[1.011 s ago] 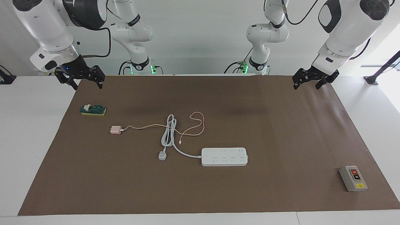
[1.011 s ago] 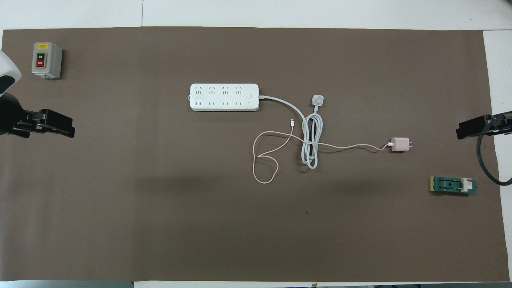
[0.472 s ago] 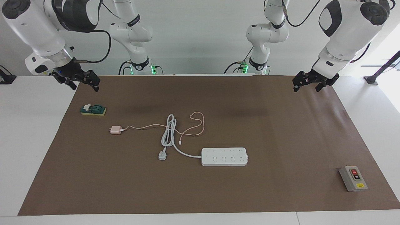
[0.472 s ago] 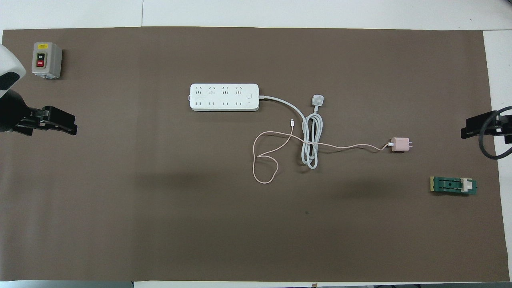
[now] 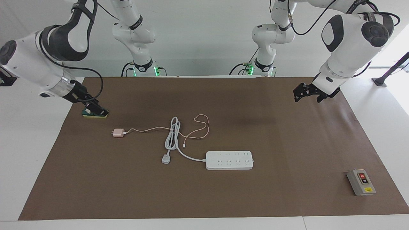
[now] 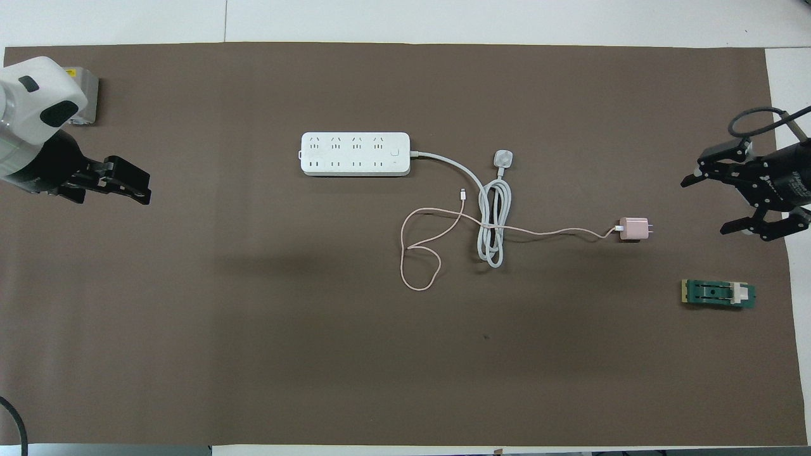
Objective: Plug charger into power strip
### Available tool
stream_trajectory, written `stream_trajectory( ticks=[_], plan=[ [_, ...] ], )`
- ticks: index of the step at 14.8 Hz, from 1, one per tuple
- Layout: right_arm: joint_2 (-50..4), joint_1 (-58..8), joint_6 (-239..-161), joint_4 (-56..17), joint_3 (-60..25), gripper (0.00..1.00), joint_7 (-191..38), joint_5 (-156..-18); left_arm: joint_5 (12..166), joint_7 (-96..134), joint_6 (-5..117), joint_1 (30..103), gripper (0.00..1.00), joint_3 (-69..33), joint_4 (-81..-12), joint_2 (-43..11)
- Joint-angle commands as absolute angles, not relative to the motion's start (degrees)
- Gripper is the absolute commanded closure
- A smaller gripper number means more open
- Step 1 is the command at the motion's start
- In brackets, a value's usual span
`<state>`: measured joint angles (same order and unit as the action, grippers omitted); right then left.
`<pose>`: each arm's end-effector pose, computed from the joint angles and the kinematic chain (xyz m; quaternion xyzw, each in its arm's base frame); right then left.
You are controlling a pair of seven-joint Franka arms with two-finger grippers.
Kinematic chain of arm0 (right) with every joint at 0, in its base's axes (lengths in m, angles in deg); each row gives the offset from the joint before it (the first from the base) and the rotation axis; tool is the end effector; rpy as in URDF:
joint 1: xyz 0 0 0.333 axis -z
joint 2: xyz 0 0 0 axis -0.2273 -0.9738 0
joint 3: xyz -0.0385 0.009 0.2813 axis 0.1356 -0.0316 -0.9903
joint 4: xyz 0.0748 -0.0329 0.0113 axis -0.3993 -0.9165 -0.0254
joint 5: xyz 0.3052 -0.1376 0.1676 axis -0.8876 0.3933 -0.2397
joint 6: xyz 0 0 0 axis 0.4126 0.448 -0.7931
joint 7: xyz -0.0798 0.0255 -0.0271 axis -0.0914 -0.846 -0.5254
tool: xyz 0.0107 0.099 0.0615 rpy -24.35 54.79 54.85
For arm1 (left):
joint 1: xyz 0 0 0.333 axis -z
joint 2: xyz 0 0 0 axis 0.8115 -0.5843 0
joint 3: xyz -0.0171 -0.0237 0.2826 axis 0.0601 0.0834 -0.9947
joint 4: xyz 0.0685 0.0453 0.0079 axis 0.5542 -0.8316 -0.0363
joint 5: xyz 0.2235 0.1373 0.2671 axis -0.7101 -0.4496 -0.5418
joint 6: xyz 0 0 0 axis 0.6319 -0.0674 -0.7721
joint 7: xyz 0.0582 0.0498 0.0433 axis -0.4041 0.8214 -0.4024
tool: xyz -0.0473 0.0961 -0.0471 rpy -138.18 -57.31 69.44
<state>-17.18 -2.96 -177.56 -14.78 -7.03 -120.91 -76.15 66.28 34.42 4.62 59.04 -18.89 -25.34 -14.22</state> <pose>0.5539 -0.0947 0.4381 -0.8748 0.4415 0.1423 0.1396 0.5581 -0.0675 0.5139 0.9947 -0.0573 -0.0840 0.0152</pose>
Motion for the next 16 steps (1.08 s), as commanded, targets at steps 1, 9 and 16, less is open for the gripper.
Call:
stream_trajectory(
  ticks=[1,9,16],
  plan=[
    [-19.2,-0.5,-181.6,-17.1,-7.4,0.0,-128.4,-82.1,71.4,35.2,2.7,59.7,0.0,-18.6,-23.0,-15.7],
    [-29.3,2.5,-184.6,-18.7,-7.4,0.0,-132.6,-91.2,99.3,36.7,4.6,58.3,0.0,-17.8,-22.9,-22.2],
    [-32.4,3.8,-184.4,-21.6,-7.4,0.0,-131.6,-95.6,127.6,37.3,4.8,57.1,0.0,-18.3,-26.9,-23.5]
  ],
)
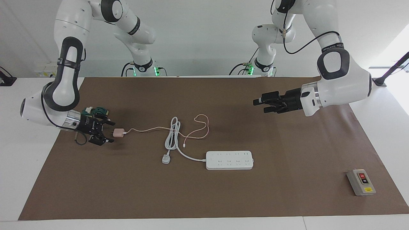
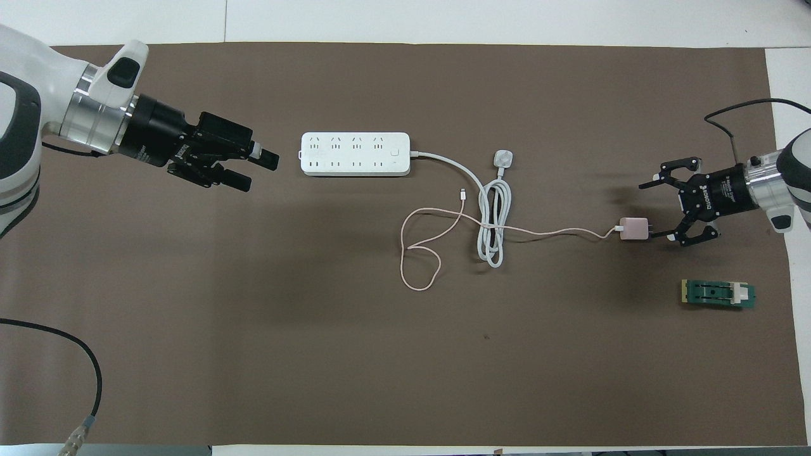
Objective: Plug charger into power strip
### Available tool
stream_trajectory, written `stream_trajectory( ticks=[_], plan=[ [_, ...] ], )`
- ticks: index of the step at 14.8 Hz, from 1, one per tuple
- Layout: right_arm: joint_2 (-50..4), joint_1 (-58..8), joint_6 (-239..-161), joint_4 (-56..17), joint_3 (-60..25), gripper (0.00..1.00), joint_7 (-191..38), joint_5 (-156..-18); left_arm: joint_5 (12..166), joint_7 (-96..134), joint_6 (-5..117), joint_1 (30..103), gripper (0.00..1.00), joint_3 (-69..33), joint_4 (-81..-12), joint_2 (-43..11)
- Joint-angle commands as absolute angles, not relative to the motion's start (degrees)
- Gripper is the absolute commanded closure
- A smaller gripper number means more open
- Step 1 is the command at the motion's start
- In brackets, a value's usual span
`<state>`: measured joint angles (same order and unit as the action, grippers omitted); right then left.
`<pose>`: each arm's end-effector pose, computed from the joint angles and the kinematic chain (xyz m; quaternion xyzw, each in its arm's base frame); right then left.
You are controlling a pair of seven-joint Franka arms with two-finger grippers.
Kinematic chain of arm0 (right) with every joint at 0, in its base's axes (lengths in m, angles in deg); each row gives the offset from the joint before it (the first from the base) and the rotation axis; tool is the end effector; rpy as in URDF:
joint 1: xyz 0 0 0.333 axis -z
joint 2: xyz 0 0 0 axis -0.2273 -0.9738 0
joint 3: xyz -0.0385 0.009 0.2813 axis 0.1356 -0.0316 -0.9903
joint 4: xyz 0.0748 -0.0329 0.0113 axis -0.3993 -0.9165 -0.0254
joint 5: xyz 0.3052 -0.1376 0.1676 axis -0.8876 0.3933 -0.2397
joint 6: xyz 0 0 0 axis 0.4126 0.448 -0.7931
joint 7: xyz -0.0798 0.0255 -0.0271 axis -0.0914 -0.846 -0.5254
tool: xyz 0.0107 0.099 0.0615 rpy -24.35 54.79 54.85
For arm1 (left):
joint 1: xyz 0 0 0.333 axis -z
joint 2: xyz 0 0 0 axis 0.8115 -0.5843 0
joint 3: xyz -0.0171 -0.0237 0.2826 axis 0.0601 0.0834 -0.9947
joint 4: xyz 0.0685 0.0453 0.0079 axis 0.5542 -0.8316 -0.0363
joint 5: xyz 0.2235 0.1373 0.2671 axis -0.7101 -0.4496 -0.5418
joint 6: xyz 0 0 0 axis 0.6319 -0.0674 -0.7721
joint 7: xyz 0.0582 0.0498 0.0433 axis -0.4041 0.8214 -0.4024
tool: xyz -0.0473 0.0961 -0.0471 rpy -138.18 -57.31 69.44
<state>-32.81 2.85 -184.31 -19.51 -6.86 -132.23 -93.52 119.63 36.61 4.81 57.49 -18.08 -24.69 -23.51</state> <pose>0.5568 -0.1345 0.2648 -0.6987 0.6226 0.2778 0.2167 0.5870 -0.1570 0.4777 0.8727 -0.0132 -0.1526 0.4637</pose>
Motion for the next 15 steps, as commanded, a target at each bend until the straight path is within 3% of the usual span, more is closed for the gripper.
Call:
stream_trajectory(
  ticks=[1,6,11,12,15],
  plan=[
    [-32.3,3.8,-184.4,-22.7,-7.4,0.0,-130.5,-95.9,131.3,37.3,5.2,57.1,0.0,-18.4,-28.4,-23.3],
    [-31.4,5.1,-188.3,-27.0,-7.2,0.0,-123.8,-96.4,145.3,45.9,6.1,56.4,0.0,-18.4,-35.2,-23.1],
    [-30.9,5.1,-190.9,-29.1,-7.1,0.0,-122.3,-97.5,148.9,67.1,5.7,55.9,0.0,-18.4,-39.2,-23.9],
    [-30.9,5.1,-191.4,-29.5,-7.1,0.05,-121.6,-97.5,149.5,72.3,5.6,56.0,0.0,-18.3,-40.0,-24.3],
    [-30.8,5.1,-192.1,-30.3,-7.2,0.49,-120.1,-97.6,155.4,79.9,5.8,56.9,0.0,-18.4,-43.5,-25.8]
  ],
)
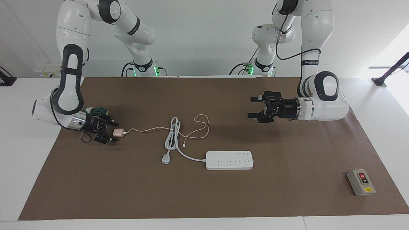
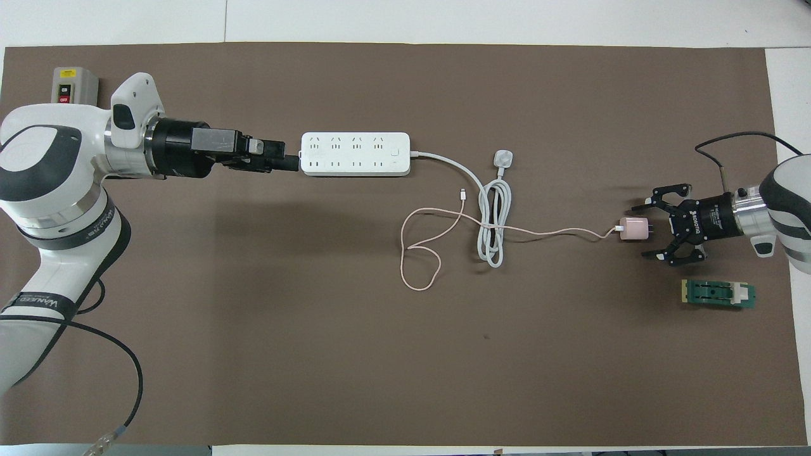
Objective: Plug charger into power strip
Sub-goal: 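Grasp the pink charger with the right gripper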
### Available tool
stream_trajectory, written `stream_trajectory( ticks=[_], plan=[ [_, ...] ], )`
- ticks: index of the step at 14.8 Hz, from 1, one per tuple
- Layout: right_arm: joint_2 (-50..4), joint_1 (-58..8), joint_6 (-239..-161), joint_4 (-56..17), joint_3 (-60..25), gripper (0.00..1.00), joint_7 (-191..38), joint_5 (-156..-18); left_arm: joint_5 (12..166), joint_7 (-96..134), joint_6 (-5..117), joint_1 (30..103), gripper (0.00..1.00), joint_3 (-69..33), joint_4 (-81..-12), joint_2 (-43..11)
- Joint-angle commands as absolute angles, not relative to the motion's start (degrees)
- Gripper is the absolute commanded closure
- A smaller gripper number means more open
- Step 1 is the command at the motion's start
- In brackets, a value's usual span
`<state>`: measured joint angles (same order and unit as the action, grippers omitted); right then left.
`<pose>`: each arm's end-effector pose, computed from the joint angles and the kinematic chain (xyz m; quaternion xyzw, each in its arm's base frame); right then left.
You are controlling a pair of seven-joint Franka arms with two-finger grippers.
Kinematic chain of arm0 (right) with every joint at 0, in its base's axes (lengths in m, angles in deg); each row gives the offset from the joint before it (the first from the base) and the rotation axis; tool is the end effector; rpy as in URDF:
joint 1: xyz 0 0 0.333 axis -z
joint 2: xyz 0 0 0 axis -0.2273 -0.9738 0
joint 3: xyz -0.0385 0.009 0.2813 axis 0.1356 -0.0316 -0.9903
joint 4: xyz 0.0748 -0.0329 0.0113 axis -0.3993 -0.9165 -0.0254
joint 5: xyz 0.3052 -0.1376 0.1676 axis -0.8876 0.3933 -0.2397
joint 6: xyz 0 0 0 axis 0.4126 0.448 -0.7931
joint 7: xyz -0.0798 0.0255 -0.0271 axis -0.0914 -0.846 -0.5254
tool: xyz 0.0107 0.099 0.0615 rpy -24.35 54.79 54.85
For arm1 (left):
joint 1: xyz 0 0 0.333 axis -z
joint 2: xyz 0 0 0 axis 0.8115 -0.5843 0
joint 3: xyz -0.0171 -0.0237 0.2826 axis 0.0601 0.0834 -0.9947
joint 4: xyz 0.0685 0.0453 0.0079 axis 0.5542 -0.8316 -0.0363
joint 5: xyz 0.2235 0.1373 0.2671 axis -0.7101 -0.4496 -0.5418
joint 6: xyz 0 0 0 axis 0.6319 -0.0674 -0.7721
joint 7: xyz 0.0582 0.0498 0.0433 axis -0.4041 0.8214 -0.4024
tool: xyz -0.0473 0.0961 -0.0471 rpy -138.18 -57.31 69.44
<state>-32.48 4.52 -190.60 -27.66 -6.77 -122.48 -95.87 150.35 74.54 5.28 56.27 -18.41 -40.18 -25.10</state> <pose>0.5235 -0.1471 0.2189 -0.7101 0.6070 0.2643 0.2398 0.5800 -0.1620 0.4009 0.7074 -0.1020 -0.0020 0.6995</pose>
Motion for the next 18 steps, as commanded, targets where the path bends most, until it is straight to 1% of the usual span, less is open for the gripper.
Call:
stream_trajectory(
  ticks=[1,2,6,8,11,13,15,18],
  plan=[
    [-30.8,5.1,-192.1,-30.3,-7.2,0.68,-119.2,-97.6,157.8,81.1,5.9,57.3,0.0,-18.4,-44.9,-26.3],
    [-30.8,5.0,-192.2,-30.3,-7.1,0.99,-117.8,-97.6,158.2,81.4,6.2,57.4,0.0,-18.5,-46.0,-26.2],
    [-30.8,4.3,-193.0,-29.8,-7.1,1.0,-117.7,-97.5,158.2,86.3,7.6,57.4,0.0,-18.7,-51.6,-25.8],
    [-30.8,4.2,-191.9,-27.9,-7.1,1.0,-118.1,-97.5,158.0,85.8,9.4,57.5,0.0,-19.0,-53.8,-25.2],
    [-30.5,3.3,-188.0,-23.4,-7.5,1.0,-121.4,-97.3,157.3,77.6,12.2,58.0,0.0,-19.2,-55.6,-23.2],
    [-28.6,0.8,-186.1,-21.4,-7.5,1.0,-125.1,-97.2,157.2,76.5,15.3,59.3,0.0,-19.3,-56.1,-22.3],
    [-25.9,-2.5,-186.1,-21.3,-7.7,1.0,-130.6,-97.3,157.2,76.6,16.3,60.4,0.0,-19.3,-56.6,-21.6],
    [-25.3,-8.2,-186.4,-18.9,-8.0,1.0,-139.2,-98.5,157.2,76.4,17.6,61.5,0.0,-19.7,-56.6,-21.6]
  ],
)
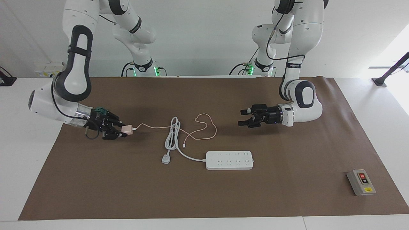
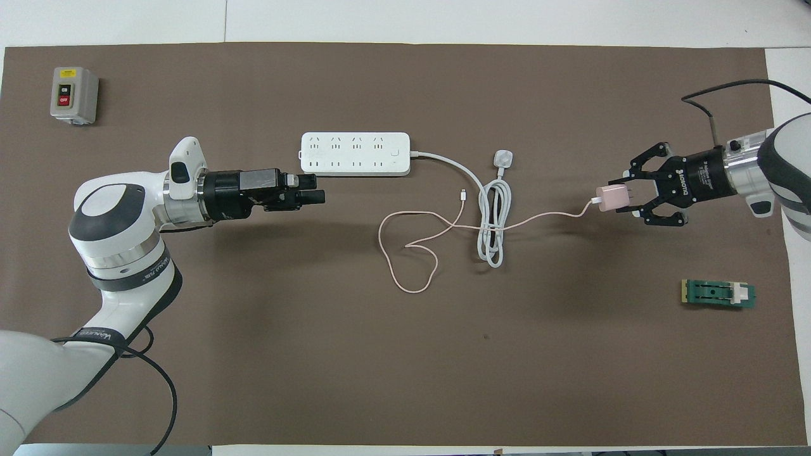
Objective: Plug charger into power strip
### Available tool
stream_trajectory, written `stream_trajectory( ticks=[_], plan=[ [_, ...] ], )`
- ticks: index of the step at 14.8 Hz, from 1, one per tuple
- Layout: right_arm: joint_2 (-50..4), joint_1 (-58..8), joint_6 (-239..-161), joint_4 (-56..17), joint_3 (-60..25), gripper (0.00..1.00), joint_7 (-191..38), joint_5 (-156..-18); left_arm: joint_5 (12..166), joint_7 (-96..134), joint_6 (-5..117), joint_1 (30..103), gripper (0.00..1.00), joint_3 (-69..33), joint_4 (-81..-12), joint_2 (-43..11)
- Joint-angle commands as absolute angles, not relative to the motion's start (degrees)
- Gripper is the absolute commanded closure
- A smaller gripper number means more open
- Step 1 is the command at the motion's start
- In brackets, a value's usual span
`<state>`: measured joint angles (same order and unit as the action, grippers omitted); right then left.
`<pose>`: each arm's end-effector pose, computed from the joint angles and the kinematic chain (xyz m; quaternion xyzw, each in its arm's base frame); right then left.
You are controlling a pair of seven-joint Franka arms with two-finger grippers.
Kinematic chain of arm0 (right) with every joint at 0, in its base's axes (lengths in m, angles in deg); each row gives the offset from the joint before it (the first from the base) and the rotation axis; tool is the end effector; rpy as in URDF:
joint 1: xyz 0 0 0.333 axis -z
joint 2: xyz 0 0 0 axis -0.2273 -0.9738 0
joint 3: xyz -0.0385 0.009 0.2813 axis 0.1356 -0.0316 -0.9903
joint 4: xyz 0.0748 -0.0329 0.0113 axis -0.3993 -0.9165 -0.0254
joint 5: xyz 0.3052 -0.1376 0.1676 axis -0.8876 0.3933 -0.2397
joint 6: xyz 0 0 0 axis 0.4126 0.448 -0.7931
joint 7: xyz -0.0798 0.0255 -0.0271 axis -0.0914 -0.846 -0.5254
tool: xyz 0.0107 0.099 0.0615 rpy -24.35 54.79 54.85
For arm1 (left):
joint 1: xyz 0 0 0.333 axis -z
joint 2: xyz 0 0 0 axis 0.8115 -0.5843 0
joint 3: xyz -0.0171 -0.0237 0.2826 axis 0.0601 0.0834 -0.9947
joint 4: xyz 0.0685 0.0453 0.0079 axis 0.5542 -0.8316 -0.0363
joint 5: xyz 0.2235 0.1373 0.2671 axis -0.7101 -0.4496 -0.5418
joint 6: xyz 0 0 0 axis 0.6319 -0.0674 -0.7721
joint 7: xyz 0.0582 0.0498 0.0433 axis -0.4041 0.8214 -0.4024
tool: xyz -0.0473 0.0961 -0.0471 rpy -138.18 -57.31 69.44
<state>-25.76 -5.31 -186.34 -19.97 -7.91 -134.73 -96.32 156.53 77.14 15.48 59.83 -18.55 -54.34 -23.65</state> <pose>0.5793 -0.0442 0.3358 -0.7388 0.5802 0.2431 0.2418 0.5396 -0.1772 0.3115 0.7263 0.0090 -0.0151 0.6872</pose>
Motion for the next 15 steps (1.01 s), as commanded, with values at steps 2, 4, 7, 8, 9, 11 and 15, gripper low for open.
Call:
stream_trajectory(
  ticks=[2,4,7,8,9,11,15],
  plan=[
    [-25.5,-11.9,-187.3,-17.8,-8.0,1.0,-142.8,-101.6,157.2,77.0,18.0,61.7,0.0,-19.6,-56.6,-21.7],
    [-25.6,-16.5,-191.3,-17.8,-8.0,1.0,-146.0,-103.6,157.2,77.2,17.8,61.7,0.0,-19.6,-56.4,-21.9],
    [-25.8,-23.4,-197.2,-17.8,-8.0,1.0,-152.2,-105.8,157.2,78.2,17.8,62.1,0.0,-19.5,-56.2,-22.3],
    [-25.8,-25.4,-198.8,-17.8,-8.0,1.0,-153.8,-106.9,157.2,78.4,17.8,62.4,0.0,-19.6,-56.1,-22.4],
    [-25.8,-27.1,-200.1,-17.8,-8.0,1.0,-154.9,-107.8,157.2,78.5,17.8,62.4,0.0,-19.5,-56.1,-22.5],
    [-25.8,-31.1,-201.8,-17.5,-8.0,1.0,-157.3,-108.0,157.2,79.0,17.7,62.4,0.0,-19.5,-56.1,-22.6],
    [-26.7,-36.9,-206.1,-17.4,-8.0,1.0,-160.8,-108.0,157.3,79.8,17.6,62.4,0.0,-19.5,-56.1,-23.0]
  ],
)
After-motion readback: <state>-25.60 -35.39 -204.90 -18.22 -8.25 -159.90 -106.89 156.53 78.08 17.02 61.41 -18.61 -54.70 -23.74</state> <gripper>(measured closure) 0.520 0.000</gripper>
